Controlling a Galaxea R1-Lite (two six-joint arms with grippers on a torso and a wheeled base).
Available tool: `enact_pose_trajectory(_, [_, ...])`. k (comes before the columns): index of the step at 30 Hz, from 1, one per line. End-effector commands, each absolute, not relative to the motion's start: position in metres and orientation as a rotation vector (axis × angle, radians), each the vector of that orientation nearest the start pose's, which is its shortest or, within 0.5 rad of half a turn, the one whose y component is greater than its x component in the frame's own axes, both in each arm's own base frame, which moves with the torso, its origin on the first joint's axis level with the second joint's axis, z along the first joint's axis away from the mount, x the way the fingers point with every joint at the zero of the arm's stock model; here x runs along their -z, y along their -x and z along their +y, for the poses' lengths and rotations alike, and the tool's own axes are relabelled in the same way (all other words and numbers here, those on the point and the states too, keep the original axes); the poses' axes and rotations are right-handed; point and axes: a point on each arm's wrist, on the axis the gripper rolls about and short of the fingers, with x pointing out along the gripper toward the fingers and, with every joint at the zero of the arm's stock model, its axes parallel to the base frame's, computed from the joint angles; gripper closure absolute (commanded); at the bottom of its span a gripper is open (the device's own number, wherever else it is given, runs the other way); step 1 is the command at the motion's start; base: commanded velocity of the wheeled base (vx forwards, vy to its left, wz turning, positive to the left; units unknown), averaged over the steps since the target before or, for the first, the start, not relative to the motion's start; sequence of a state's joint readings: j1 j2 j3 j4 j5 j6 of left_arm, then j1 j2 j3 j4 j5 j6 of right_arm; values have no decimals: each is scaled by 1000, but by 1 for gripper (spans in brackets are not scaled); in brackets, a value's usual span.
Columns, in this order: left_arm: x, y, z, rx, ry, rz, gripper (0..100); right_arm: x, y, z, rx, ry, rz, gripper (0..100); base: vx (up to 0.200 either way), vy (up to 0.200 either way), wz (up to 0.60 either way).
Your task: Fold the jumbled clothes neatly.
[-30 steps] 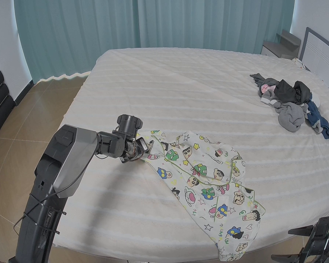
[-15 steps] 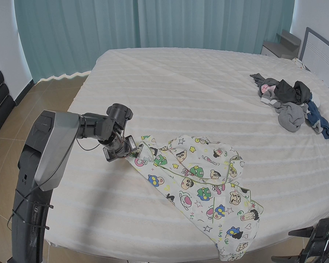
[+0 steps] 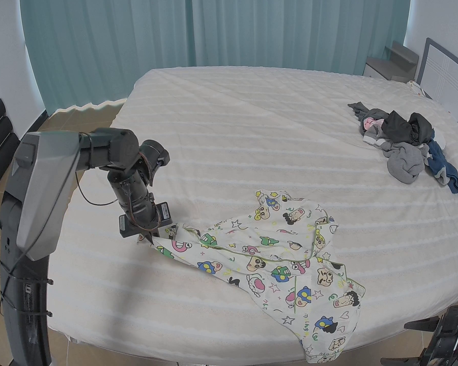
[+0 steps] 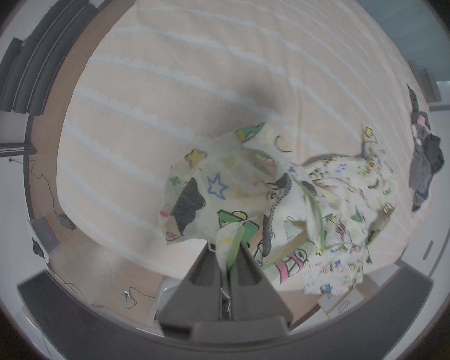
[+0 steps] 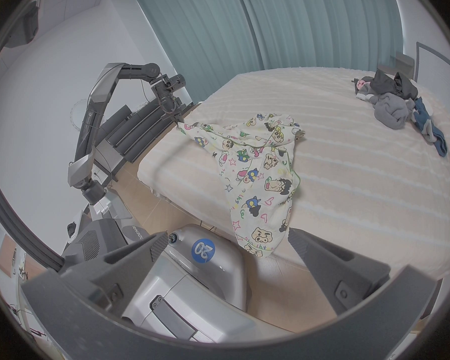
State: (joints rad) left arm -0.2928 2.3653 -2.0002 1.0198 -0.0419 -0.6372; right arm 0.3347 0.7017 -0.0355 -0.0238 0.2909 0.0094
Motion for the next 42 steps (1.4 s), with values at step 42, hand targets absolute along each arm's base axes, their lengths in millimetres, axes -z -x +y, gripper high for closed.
enact_pose_trajectory(42, [-62, -277, -43, 145, 327, 1122, 100, -114, -66, 31, -596, -137, 732, 0, 0, 0, 0])
